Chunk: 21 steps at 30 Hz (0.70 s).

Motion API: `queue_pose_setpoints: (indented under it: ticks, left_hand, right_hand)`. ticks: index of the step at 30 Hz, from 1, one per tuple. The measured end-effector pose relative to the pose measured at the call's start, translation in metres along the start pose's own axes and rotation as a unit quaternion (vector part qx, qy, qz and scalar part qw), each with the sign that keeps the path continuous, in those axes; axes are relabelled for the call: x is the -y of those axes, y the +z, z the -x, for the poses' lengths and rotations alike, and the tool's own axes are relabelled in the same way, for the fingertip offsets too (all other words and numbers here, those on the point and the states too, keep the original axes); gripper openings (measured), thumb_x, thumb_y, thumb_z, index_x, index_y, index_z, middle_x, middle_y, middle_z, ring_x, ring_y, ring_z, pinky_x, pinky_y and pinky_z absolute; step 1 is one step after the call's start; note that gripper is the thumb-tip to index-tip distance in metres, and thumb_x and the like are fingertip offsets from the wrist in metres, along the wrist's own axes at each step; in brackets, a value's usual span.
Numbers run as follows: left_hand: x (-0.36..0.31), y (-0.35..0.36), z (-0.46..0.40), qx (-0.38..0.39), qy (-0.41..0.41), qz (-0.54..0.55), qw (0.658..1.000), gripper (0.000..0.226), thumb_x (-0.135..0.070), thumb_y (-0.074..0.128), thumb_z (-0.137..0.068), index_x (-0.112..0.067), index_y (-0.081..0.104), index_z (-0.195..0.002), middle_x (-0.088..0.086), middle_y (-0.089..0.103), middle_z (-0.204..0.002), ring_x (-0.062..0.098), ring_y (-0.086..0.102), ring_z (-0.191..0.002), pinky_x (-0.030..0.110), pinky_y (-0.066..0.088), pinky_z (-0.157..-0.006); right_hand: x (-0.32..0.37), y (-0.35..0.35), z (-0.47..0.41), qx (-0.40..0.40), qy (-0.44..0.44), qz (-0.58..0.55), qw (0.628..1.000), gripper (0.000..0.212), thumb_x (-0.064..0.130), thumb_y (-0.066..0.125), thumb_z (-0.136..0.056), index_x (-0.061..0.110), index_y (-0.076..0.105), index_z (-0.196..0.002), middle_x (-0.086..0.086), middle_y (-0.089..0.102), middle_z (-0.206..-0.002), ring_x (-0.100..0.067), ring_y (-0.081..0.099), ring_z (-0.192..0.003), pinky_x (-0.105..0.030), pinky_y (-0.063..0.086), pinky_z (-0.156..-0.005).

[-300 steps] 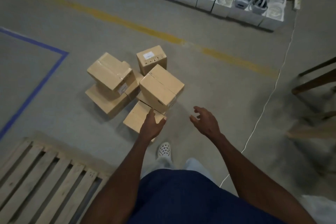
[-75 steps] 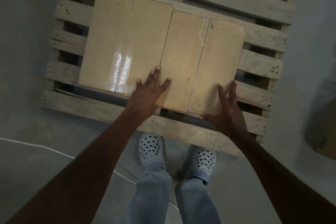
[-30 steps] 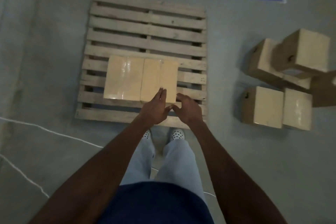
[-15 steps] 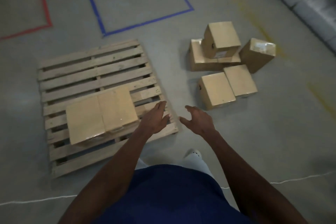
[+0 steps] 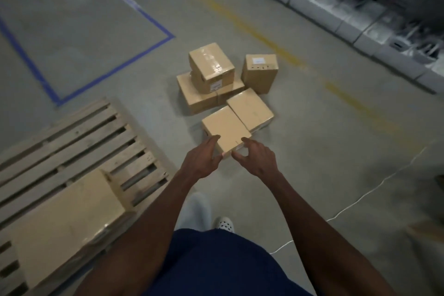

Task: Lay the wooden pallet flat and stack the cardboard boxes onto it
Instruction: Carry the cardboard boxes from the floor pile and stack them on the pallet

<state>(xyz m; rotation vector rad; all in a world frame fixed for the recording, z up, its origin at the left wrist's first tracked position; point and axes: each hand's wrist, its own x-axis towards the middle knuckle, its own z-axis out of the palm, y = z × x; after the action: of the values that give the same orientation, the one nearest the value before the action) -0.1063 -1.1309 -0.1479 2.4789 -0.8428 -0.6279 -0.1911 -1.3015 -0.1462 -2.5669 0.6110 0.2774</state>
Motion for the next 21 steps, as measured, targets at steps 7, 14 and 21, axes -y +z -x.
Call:
queue_pose_setpoints:
  ticks: [7, 14, 21]
  left_hand:
    - [-0.021, -0.003, -0.114, 0.026, 0.038, -0.003, 0.999, 0.059, -0.040, 0.049, -0.099, -0.017, 0.030, -0.150, 0.002, 0.035, -0.155, 0.023, 0.044, -0.135, 0.040, 0.043, -0.100]
    - [-0.065, -0.016, -0.237, 0.041, 0.078, 0.012, 0.996, 0.059, -0.040, 0.048, -0.099, -0.017, 0.030, -0.150, 0.003, 0.036, -0.154, 0.024, 0.044, -0.134, 0.039, 0.042, -0.100]
    - [-0.117, -0.026, -0.336, 0.062, 0.107, 0.001, 0.992, 0.059, -0.041, 0.048, -0.099, -0.017, 0.031, -0.150, 0.003, 0.036, -0.154, 0.025, 0.047, -0.131, 0.040, 0.043, -0.098]
  right_hand:
    - [-0.049, -0.048, -0.079, -0.030, 0.053, -0.003, 0.998, 0.069, 0.065, 0.052, -0.088, 0.020, 0.048, -0.140, -0.003, 0.059, -0.137, -0.027, 0.058, -0.121, -0.041, 0.047, -0.093]
    - [-0.086, -0.108, -0.151, -0.043, 0.101, 0.005, 0.994, 0.064, 0.059, 0.056, -0.090, 0.019, 0.049, -0.140, -0.004, 0.061, -0.135, -0.026, 0.058, -0.120, -0.039, 0.047, -0.092]
    - [-0.136, -0.156, -0.216, -0.071, 0.128, -0.001, 0.989, 0.067, 0.062, 0.055, -0.090, 0.017, 0.050, -0.140, -0.005, 0.062, -0.133, -0.027, 0.060, -0.117, -0.038, 0.049, -0.089]
